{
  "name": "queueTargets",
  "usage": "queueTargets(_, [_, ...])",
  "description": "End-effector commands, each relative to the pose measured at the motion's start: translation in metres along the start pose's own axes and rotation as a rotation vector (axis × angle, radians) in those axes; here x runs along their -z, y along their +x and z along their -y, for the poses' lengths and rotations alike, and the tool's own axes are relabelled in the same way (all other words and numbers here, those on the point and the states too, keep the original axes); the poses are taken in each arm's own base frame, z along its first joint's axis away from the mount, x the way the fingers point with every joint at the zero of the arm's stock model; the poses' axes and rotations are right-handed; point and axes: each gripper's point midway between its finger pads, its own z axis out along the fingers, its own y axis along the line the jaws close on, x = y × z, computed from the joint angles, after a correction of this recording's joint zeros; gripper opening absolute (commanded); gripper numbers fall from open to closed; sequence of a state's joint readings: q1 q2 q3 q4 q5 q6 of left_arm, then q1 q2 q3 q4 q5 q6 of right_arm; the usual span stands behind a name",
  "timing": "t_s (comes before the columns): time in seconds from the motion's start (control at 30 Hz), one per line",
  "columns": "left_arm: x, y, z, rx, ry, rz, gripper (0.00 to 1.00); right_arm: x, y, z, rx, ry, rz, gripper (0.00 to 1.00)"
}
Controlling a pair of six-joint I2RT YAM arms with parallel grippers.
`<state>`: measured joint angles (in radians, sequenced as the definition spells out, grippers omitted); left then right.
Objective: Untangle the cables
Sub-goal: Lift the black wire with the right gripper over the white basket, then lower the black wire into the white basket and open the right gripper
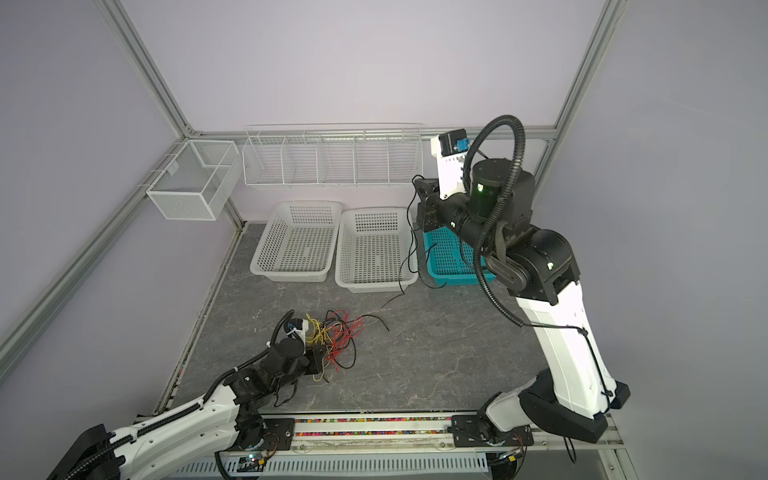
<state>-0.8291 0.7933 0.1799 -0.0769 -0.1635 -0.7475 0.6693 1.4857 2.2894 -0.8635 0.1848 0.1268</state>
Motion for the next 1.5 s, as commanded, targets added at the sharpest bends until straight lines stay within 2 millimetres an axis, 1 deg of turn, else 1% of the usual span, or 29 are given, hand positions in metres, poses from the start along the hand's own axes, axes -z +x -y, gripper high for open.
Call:
queueTargets(0.0, [-0.001, -0.005, 0.009, 0.001, 0.043, 0.022, 0.00, -0.026, -0.011, -0.008, -0.005, -0.059, 0.024, 0.07])
queueTargets(0.1, [-0.005, -0.002, 0.012, -0.013, 0.048, -0.006, 0.00, -0.059, -0.012, -0.011, -0.016, -0.090, 0.018, 0.07])
queueTargets(0.2, [-0.009, 0.005, 0.010, -0.029, 0.040, -0.044, 0.00, -0.093, -0.008, -0.008, -0.009, -0.087, 0.024, 0.07])
queueTargets(0.27, [-0.009, -0.004, 0.023, -0.036, 0.067, -0.036, 0.00, -0.114, -0.002, -0.004, -0.003, -0.076, 0.023, 0.07])
queueTargets(0.3, [-0.009, -0.004, 0.023, -0.040, 0.065, -0.039, 0.00, -0.126, 0.003, -0.003, 0.005, -0.071, 0.018, 0.07])
queueTargets(0.37, [-0.009, -0.004, 0.023, -0.048, 0.064, -0.044, 0.00, -0.148, 0.016, -0.001, 0.020, -0.066, -0.002, 0.07])
queueTargets(0.47, [-0.008, -0.005, 0.025, -0.050, 0.071, -0.040, 0.00, -0.183, 0.042, 0.004, 0.036, -0.056, -0.044, 0.07])
queueTargets(0.53, [-0.007, -0.006, 0.026, -0.050, 0.078, -0.035, 0.00, -0.205, 0.061, 0.012, 0.039, -0.038, -0.068, 0.07])
queueTargets(0.57, [-0.007, -0.005, 0.026, -0.049, 0.080, -0.035, 0.00, -0.212, 0.066, 0.014, 0.036, -0.033, -0.073, 0.07])
queueTargets(0.67, [-0.006, -0.007, 0.027, -0.052, 0.085, -0.029, 0.00, -0.236, 0.094, 0.026, 0.015, -0.013, -0.129, 0.07])
queueTargets(0.8, [-0.005, -0.006, 0.027, -0.055, 0.089, -0.030, 0.00, -0.264, 0.142, 0.034, 0.003, -0.009, -0.214, 0.07])
queueTargets(0.9, [-0.005, -0.007, 0.028, -0.056, 0.091, -0.030, 0.00, -0.275, 0.172, 0.036, 0.000, -0.011, -0.272, 0.07])
queueTargets(0.97, [-0.005, -0.007, 0.028, -0.056, 0.091, -0.029, 0.00, -0.279, 0.188, 0.036, -0.014, -0.015, -0.293, 0.07])
queueTargets(1.2, [-0.004, -0.008, 0.028, -0.057, 0.093, -0.026, 0.00, -0.286, 0.236, 0.042, -0.048, 0.000, -0.353, 0.07])
queueTargets(1.33, [-0.005, -0.007, 0.027, -0.057, 0.090, -0.028, 0.00, -0.286, 0.260, 0.044, -0.055, 0.007, -0.393, 0.07])
queueTargets(1.43, [-0.004, -0.007, 0.028, -0.057, 0.091, -0.028, 0.00, -0.285, 0.272, 0.046, -0.063, 0.013, -0.422, 0.07])
queueTargets(1.47, [-0.005, -0.007, 0.028, -0.057, 0.091, -0.029, 0.00, -0.285, 0.273, 0.046, -0.066, 0.013, -0.426, 0.06])
